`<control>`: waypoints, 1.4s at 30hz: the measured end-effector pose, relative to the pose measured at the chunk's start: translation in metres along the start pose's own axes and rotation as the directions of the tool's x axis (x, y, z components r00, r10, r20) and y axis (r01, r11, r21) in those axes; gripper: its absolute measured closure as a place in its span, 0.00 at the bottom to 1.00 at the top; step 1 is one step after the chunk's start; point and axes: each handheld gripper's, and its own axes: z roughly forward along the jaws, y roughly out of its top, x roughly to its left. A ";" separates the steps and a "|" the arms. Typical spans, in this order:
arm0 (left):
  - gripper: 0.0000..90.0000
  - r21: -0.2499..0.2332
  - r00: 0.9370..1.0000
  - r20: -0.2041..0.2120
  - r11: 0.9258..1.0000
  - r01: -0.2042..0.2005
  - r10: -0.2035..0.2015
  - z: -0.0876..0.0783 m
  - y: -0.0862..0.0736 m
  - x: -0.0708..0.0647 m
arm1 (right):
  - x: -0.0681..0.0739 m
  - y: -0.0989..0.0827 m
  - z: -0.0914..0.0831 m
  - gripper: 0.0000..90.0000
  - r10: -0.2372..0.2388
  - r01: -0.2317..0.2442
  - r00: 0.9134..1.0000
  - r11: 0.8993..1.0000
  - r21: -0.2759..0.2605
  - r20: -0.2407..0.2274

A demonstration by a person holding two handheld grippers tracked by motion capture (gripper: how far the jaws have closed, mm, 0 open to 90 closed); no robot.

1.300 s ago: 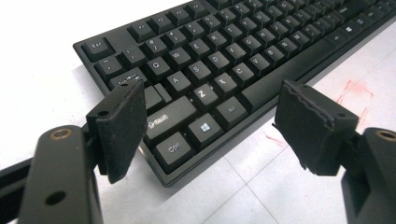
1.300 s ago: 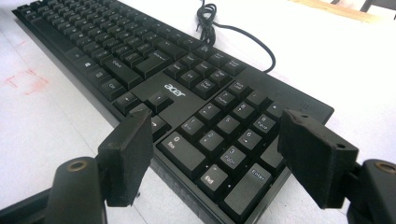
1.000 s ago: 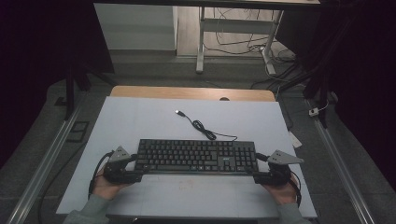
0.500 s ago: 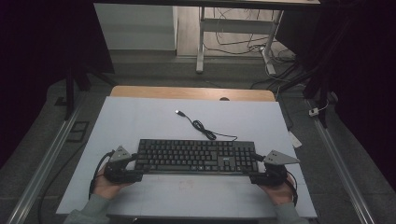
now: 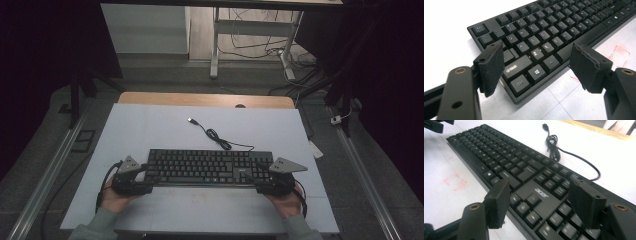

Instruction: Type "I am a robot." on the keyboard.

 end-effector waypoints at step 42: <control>0.71 -0.011 0.999 -0.038 1.000 -0.019 0.018 0.005 -0.001 -0.006 | 0.041 0.054 0.090 0.99 -0.057 0.058 0.985 0.998 0.002 -0.165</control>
